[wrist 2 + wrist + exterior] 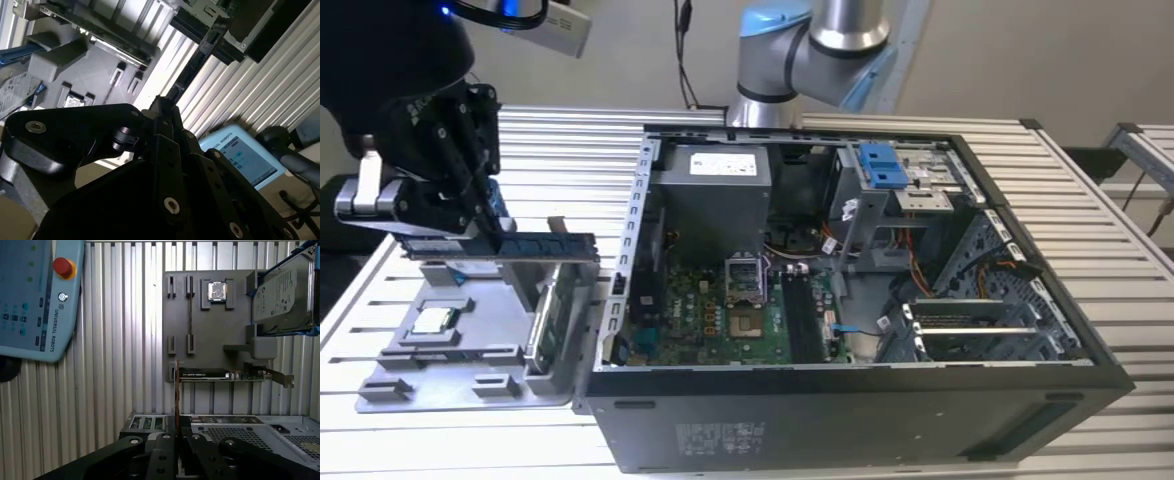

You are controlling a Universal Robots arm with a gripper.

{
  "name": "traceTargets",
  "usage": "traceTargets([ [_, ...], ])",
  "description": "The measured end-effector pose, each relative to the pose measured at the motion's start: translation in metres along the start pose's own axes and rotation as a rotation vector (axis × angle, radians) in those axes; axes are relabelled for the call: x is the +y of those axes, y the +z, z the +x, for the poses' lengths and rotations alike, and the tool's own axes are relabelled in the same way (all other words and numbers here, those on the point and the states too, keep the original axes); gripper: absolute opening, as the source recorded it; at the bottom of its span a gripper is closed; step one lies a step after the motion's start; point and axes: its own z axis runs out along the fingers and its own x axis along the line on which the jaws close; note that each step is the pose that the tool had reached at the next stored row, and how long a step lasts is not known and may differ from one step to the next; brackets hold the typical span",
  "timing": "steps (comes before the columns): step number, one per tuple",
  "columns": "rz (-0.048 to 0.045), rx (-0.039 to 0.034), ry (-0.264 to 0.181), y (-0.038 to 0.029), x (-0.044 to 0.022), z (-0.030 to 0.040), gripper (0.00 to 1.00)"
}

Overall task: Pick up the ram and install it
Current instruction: 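Pick up the ram and move it above insertion slot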

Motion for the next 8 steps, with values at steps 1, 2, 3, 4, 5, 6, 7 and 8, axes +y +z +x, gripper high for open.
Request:
traceTargets([
  [1,0.0001,-0.0001,0.0,0.0001,-0.0025,-0.0002,0.14],
  [2,0.0,0.0,-0.001,0.0,-0.005,-0.0003,0.14],
  [3,0.0,-0.0001,-0.001,0.0001,-0.0075,-0.0005,0.14],
  [4,0.0,0.0,-0.001,0.0001,-0.0098,-0.0007,0.14],
  [5,0.0001,0.0,-0.002,0.0001,-0.012,-0.0008,0.14],
  [6,0.0,0.0,-0.002,0.0001,-0.0142,-0.001,0.14],
  [7,0.0001,-0.0001,-0.003,0.0001,-0.0166,-0.0011,0.14],
  [8,0.0,0.0,-0.003,0.0001,-0.0188,-0.0012,0.14],
])
